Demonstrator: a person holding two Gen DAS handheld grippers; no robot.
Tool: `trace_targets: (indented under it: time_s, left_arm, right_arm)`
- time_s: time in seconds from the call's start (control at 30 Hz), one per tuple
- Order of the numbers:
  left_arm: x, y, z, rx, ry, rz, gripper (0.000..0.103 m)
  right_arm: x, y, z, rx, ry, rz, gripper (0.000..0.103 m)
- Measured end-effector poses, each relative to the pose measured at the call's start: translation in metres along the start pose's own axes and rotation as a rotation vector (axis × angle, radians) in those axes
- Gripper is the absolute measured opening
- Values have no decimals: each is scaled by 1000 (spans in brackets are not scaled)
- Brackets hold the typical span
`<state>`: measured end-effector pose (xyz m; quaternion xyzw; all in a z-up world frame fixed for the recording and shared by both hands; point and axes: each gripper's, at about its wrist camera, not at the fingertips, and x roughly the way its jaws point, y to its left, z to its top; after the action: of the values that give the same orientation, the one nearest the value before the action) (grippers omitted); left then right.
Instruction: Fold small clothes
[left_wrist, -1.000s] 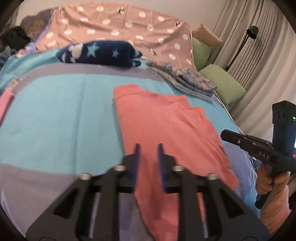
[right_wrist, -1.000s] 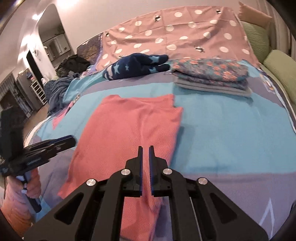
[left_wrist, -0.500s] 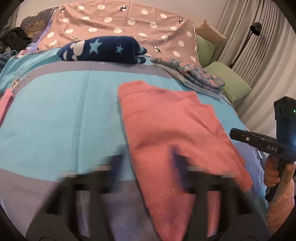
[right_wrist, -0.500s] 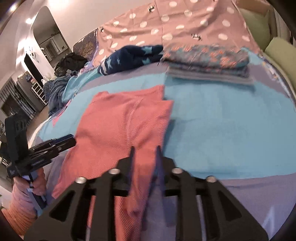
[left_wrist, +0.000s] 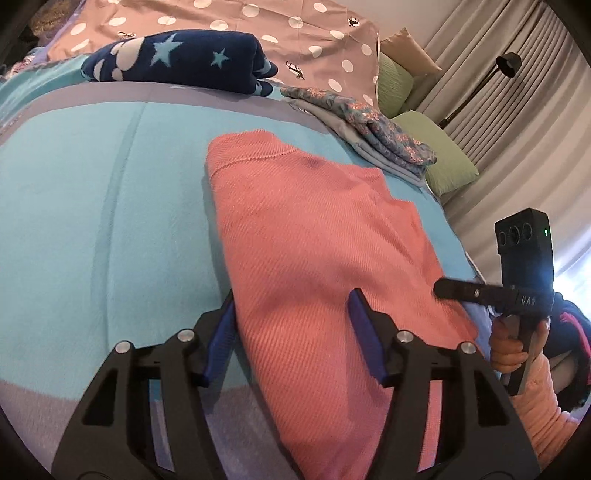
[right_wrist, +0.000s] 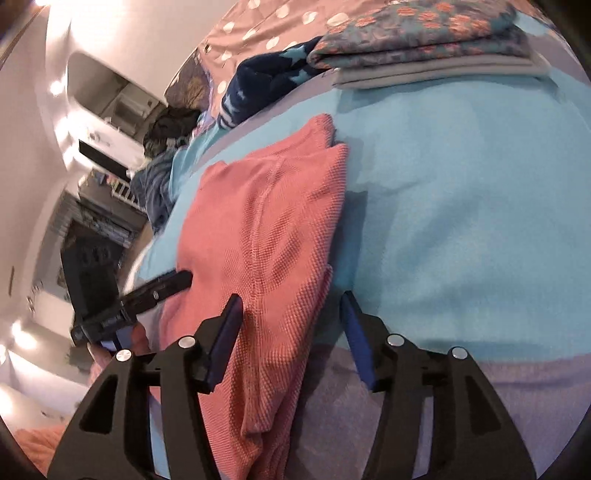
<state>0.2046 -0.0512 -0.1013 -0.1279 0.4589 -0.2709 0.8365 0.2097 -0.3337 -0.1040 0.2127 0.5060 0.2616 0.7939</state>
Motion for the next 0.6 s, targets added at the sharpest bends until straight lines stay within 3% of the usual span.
trace_targets:
  time_s: [0.37,0.53,0.6]
  left_arm:
    - [21,-9,20,81,5,55,57]
    - [19,-9,22,90,-15,64,35]
    - [15,-19,20,134,-41,112,29]
  right_arm:
    - [34,1,43,-42,7,20,58]
    - [34,15,38,-123,-36,-75,37]
    - [31,24,34,-147,-50,-100,29]
